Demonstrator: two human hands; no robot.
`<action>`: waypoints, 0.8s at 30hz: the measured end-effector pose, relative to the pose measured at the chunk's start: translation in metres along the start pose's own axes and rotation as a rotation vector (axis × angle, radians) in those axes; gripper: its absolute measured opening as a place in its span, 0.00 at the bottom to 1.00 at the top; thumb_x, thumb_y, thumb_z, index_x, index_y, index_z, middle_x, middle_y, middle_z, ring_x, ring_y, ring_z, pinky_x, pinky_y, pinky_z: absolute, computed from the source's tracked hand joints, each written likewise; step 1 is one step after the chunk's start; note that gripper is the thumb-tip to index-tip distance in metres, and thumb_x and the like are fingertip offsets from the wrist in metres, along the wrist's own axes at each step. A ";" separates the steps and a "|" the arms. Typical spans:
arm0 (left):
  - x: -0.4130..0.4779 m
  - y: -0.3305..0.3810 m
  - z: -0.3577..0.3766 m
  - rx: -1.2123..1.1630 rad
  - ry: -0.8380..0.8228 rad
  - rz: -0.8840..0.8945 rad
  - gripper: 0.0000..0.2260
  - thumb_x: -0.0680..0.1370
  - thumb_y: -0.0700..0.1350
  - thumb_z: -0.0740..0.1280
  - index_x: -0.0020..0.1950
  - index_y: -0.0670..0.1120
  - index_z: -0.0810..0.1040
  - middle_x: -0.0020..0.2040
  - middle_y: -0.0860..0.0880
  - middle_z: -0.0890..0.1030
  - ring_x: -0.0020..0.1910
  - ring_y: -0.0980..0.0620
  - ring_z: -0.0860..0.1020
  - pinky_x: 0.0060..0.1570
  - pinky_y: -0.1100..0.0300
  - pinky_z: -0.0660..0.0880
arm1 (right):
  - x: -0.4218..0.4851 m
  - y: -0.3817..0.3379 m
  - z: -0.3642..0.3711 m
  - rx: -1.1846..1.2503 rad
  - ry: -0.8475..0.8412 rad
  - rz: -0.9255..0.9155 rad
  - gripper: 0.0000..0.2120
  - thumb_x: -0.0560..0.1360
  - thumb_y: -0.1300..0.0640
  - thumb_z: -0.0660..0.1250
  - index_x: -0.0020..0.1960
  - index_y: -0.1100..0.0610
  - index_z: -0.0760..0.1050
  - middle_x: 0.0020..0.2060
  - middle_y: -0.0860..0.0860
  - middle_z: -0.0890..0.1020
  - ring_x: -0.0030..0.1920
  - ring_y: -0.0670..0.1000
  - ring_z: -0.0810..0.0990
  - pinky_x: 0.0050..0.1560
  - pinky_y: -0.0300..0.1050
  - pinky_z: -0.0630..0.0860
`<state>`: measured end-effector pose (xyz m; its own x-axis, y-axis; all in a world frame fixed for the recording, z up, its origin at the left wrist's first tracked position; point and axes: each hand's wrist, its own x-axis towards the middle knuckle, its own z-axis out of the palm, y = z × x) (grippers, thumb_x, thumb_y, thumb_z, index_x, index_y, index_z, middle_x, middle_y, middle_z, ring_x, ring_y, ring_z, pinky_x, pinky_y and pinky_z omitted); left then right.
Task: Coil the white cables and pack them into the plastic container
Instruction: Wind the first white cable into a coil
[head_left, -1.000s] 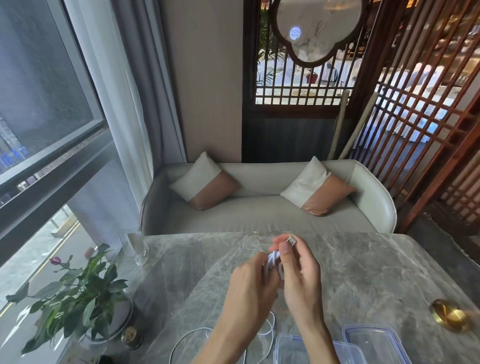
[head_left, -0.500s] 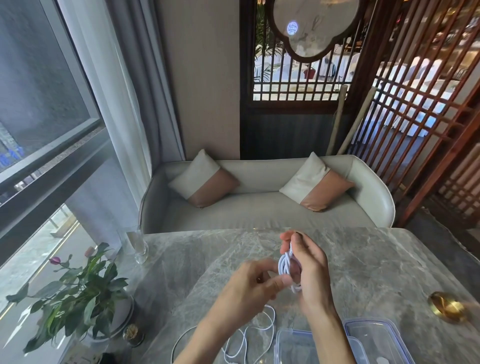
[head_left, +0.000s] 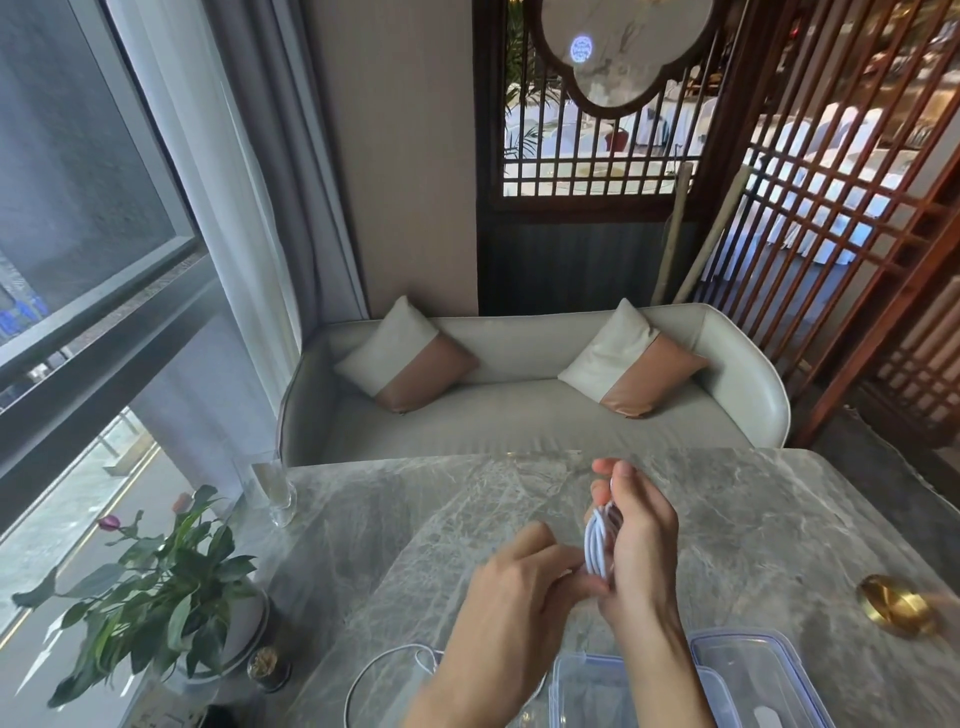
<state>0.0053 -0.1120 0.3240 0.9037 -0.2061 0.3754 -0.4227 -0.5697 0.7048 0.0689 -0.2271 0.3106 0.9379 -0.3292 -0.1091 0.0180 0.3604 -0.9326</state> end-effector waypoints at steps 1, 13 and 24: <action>0.000 0.000 -0.002 0.032 -0.011 0.027 0.16 0.78 0.63 0.59 0.47 0.53 0.78 0.39 0.55 0.71 0.34 0.62 0.68 0.36 0.72 0.63 | 0.000 -0.001 -0.001 -0.012 -0.009 0.004 0.20 0.83 0.55 0.59 0.36 0.49 0.82 0.29 0.46 0.74 0.26 0.38 0.74 0.29 0.35 0.68; -0.008 -0.002 -0.003 -0.181 -0.067 -0.132 0.15 0.80 0.59 0.59 0.45 0.51 0.77 0.44 0.54 0.74 0.42 0.54 0.76 0.47 0.61 0.74 | -0.006 0.005 0.005 -0.201 0.076 -0.240 0.13 0.81 0.49 0.56 0.43 0.49 0.76 0.35 0.48 0.75 0.36 0.45 0.74 0.42 0.45 0.72; -0.001 -0.011 0.003 -0.006 0.106 -0.125 0.18 0.79 0.63 0.40 0.43 0.54 0.60 0.35 0.52 0.70 0.30 0.49 0.68 0.31 0.56 0.60 | -0.014 0.006 0.007 -0.050 -0.201 0.008 0.19 0.70 0.43 0.69 0.61 0.42 0.77 0.35 0.40 0.79 0.37 0.45 0.77 0.44 0.44 0.75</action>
<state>0.0091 -0.1079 0.3143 0.9370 -0.0483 0.3460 -0.3081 -0.5811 0.7533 0.0583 -0.2143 0.3094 0.9883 -0.1441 -0.0502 -0.0019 0.3171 -0.9484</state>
